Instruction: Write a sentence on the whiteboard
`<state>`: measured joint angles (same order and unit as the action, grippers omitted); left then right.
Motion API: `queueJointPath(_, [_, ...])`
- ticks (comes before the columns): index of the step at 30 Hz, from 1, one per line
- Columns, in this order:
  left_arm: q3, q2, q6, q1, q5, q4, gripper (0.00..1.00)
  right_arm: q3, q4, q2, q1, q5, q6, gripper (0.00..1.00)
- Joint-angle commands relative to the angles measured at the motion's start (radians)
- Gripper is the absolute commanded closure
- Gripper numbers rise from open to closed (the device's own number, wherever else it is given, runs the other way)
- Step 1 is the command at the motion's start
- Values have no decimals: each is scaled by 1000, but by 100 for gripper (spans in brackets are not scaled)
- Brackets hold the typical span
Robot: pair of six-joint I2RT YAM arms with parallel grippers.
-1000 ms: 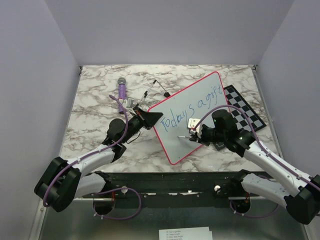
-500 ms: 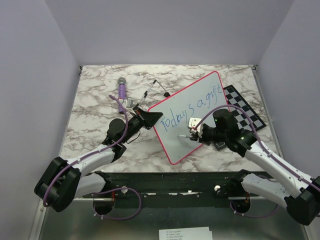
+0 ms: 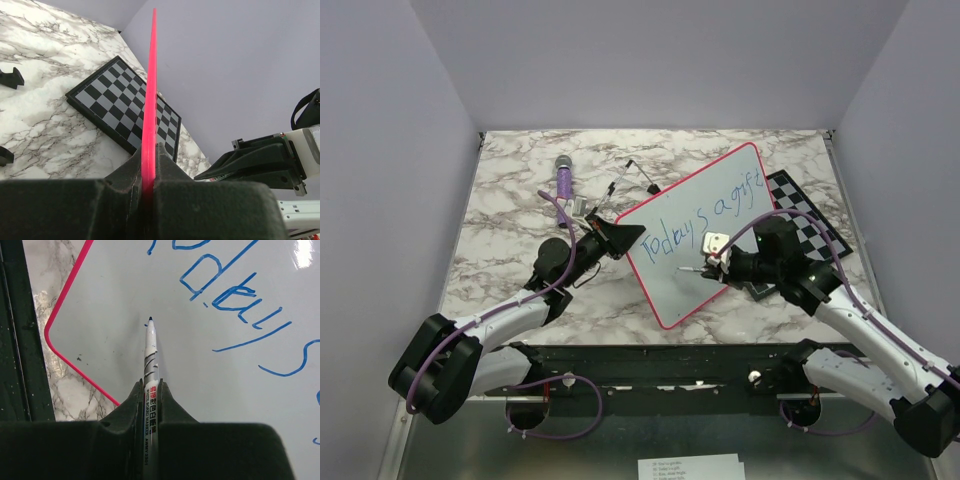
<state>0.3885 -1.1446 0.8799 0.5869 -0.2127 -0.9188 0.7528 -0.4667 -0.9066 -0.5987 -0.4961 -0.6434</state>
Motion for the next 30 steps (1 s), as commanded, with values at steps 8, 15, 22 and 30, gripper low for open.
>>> queueJointPath(8, [0, 43, 5, 5, 35, -141, 100, 23, -4, 5, 37, -28, 36, 99])
queueJointPath(15, [0, 51, 4, 5, 36, -134, 100, 22, -18, -2, 37, -49, 11, 99])
queueJointPath(22, [9, 52, -1, 4, 36, -118, 100, 112, -70, 5, 62, -56, 31, 99])
queueJointPath(30, [16, 48, -2, 5, 38, -111, 100, 26, -58, -18, 57, -88, -21, 99])
